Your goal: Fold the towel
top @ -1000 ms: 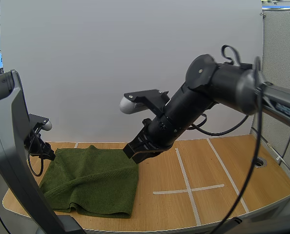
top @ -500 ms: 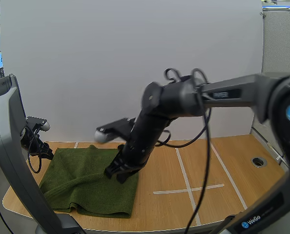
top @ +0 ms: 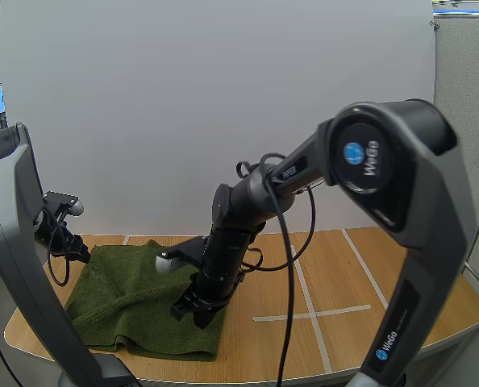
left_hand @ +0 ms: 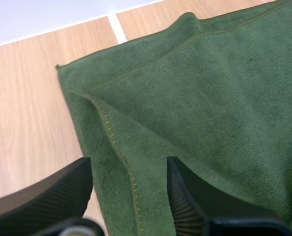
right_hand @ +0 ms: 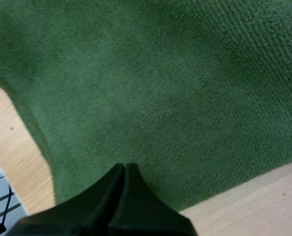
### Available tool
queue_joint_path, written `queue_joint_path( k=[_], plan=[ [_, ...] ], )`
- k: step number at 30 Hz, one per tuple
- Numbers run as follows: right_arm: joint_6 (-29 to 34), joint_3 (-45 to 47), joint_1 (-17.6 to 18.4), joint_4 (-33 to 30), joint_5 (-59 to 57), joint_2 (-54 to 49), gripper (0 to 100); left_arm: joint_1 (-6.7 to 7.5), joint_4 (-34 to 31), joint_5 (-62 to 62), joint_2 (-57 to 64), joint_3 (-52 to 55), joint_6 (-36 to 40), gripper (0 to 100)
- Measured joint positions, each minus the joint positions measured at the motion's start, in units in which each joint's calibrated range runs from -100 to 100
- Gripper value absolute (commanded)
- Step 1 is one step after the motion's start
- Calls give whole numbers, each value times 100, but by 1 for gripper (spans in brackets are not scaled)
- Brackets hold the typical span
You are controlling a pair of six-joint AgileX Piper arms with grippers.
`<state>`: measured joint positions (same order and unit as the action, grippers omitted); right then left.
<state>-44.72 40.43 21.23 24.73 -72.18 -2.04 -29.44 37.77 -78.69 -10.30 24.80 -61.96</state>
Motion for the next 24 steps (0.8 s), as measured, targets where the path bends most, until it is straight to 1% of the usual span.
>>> queue_joint_path(
  k=[4,5,8,15,20,24],
  plan=[
    [-31,0,0,0,209,211,0,77,35,0,0,0,-11,75],
    [-72,0,0,0,342,329,0,139,49,16,0,0,-19,75],
    [-82,0,0,0,502,457,0,165,83,16,0,0,-19,75],
    [-73,0,0,-259,521,509,0,172,106,51,0,0,-19,75],
    [127,0,0,-586,521,509,0,172,96,51,0,0,-19,75],
    [207,0,0,-676,432,509,0,172,96,-50,-26,0,-19,75]
  ],
)
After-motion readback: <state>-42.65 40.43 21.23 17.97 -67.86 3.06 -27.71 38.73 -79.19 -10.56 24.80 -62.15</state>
